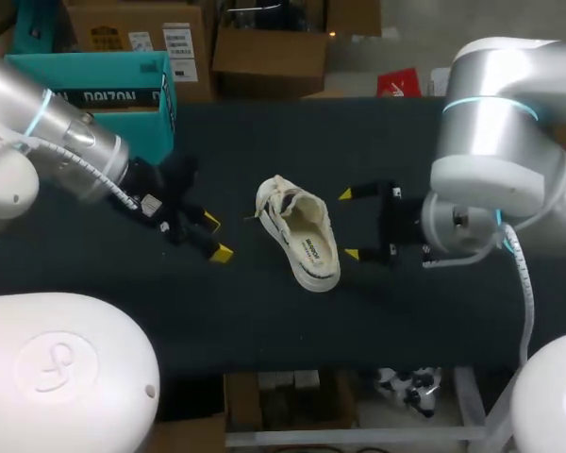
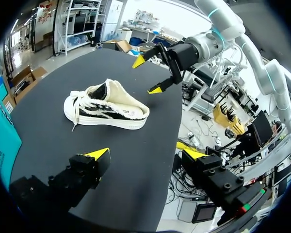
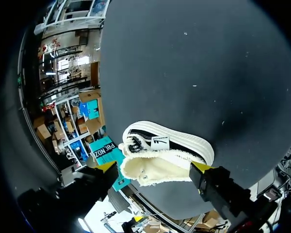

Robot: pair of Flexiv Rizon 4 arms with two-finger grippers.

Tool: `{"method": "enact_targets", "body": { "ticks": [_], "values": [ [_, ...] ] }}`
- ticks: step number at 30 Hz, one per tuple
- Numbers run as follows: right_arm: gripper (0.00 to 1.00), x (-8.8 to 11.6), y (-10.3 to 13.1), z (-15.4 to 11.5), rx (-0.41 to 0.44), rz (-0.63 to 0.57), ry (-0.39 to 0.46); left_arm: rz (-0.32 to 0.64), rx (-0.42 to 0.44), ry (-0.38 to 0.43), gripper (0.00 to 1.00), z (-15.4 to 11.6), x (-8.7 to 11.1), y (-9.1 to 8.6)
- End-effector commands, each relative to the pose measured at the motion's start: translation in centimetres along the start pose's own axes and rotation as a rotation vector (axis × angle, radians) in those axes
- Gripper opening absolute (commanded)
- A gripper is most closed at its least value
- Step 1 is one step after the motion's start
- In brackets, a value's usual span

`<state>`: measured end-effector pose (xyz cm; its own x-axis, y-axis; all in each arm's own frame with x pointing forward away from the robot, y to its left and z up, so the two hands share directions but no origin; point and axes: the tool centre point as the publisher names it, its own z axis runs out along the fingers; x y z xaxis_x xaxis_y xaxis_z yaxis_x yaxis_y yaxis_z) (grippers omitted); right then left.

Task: Open the shoe tongue, take the insole out of the shoe, put the insole back into the shoe, and pack the shoe into the shoebox

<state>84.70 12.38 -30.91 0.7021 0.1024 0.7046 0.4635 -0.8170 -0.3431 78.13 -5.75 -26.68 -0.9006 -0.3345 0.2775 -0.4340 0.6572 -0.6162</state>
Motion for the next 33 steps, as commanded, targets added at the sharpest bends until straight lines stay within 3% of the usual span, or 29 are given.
{"method": "enact_targets", "body": {
  "ticks": [1, 4, 8, 24, 33],
  "values": [
    [1.0, 0.7, 1.0, -0.2, 0.945, -0.004, -0.035, -0.006, -0.021, -0.002, 1.0, 0.6, -0.1, -0.7],
    [1.0, 0.8, 1.4, 0.0, 0.993, -0.009, -0.017, -0.004, -0.026, -0.003, 1.0, 0.7, 0.0, -0.8],
    [1.0, 0.7, 1.4, 0.2, 0.927, 0.006, 0.01, 0.004, -0.024, -0.005, 1.0, 0.8, 0.1, -0.9],
    [1.0, 0.7, 1.4, 0.2, 0.927, 0.006, 0.01, 0.011, -0.02, 0.0, 1.0, 1.0, -0.2, -0.8],
    [1.0, 1.9, 2.4, -0.3, 1.071, -0.04, -0.034, -0.078, -0.003, -0.057, 1.0, 1.9, -0.1, -1.2]
  ]
}}
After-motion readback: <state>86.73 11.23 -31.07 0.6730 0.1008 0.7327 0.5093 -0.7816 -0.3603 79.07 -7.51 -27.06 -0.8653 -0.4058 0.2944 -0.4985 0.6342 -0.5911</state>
